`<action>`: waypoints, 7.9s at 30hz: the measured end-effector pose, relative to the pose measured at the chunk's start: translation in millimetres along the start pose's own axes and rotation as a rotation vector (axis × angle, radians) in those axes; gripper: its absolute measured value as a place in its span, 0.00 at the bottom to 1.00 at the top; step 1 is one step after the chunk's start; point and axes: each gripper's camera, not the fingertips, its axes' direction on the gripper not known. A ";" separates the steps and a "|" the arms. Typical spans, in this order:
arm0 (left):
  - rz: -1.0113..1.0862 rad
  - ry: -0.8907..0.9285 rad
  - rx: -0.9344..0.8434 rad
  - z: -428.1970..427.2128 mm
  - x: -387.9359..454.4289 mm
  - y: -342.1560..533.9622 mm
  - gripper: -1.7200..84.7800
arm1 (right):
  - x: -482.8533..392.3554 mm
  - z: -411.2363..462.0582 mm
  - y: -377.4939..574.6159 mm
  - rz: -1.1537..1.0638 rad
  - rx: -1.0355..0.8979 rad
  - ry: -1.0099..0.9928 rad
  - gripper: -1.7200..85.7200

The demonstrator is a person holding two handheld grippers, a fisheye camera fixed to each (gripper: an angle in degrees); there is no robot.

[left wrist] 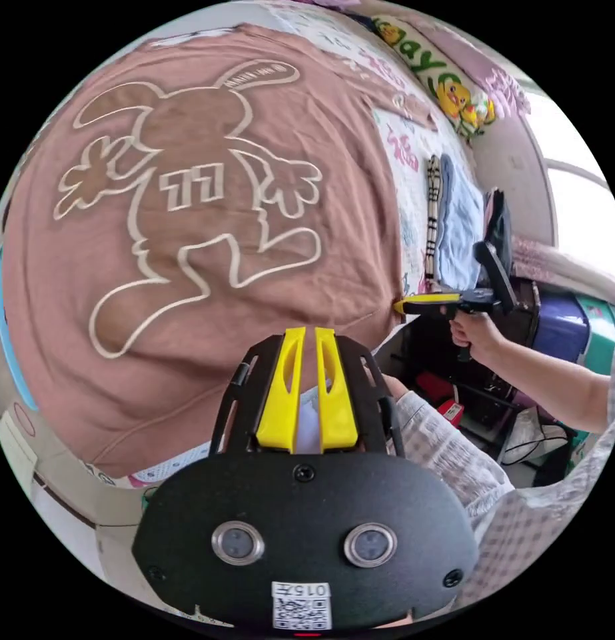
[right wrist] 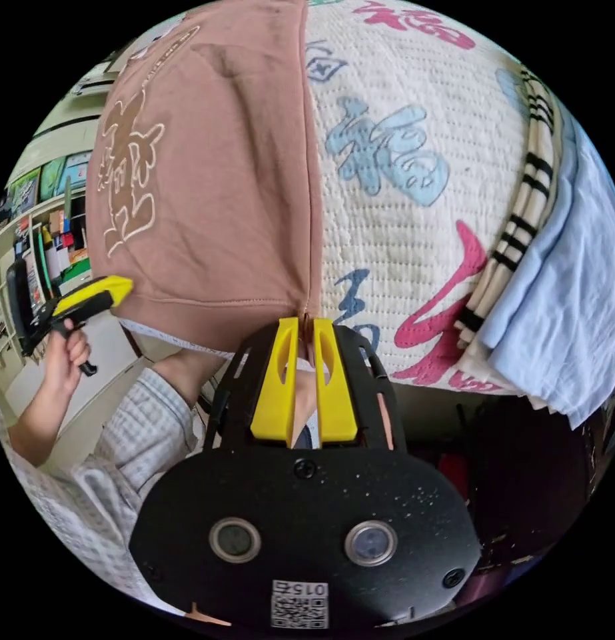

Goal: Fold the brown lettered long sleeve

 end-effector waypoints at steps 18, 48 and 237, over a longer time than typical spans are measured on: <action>-0.099 -0.419 -0.265 37.5 150.0 -90.5 0.05 | 417.7 -101.4 -246.0 0.536 0.713 -0.535 0.20; -0.315 0.079 0.268 -38.2 26.9 3.5 0.07 | 243.9 -248.7 -236.5 -0.368 0.878 -0.410 0.03; -0.058 0.257 0.449 -53.6 -451.1 -0.5 0.06 | 275.4 -818.0 237.4 -0.070 0.266 -0.685 0.16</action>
